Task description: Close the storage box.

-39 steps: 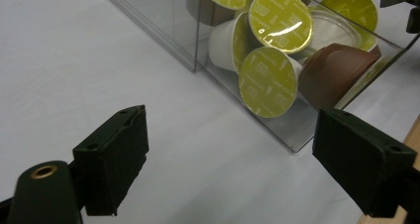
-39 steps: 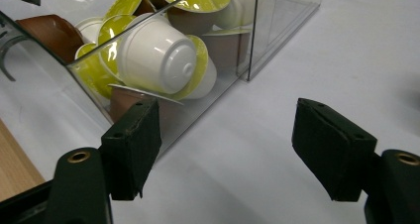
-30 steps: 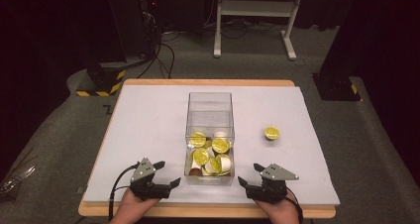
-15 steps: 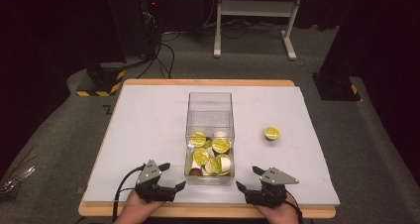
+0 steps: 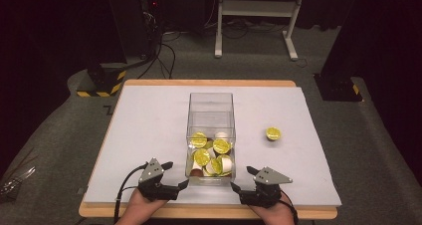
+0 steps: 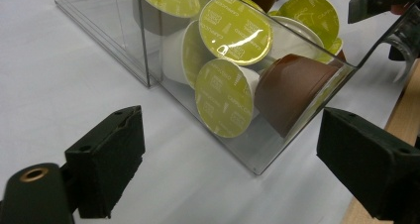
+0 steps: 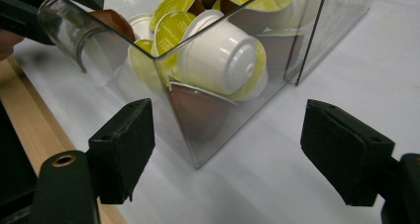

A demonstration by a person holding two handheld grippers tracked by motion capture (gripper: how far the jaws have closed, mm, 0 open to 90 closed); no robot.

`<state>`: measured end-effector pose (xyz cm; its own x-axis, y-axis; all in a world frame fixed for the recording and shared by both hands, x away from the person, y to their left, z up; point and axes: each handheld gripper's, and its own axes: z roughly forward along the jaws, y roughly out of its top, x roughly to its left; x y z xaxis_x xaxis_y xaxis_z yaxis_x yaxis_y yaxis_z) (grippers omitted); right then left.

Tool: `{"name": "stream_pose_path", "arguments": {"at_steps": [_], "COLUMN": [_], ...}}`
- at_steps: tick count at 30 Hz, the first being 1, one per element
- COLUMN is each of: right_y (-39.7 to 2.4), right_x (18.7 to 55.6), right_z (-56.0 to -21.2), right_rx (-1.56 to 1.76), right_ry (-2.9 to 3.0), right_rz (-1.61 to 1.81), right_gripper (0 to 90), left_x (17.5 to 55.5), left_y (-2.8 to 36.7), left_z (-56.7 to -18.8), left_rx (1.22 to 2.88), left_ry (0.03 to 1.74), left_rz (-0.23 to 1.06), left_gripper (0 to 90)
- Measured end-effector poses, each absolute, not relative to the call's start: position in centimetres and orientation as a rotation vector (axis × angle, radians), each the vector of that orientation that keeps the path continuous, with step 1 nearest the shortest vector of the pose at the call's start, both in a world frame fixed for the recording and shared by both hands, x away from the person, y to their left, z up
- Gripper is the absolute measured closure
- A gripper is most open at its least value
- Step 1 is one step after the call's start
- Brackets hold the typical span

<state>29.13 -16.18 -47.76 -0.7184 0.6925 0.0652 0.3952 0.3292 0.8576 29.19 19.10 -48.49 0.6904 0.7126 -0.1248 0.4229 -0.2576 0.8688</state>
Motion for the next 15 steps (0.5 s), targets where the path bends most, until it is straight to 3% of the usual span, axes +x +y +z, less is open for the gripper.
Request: {"name": "stream_pose_path", "arguments": {"at_steps": [15], "right_y": [-15.5], "right_x": [30.3], "right_z": [-47.6], "right_rx": [0.971], "right_ry": [2.271], "right_rz": [1.315], "right_gripper": [16.3], "left_x": [29.6], "left_y": [19.5], "left_z": [-48.5], "left_rx": [1.853], "left_ry": [0.946], "left_rz": [0.402], "left_gripper": [10.4]}}
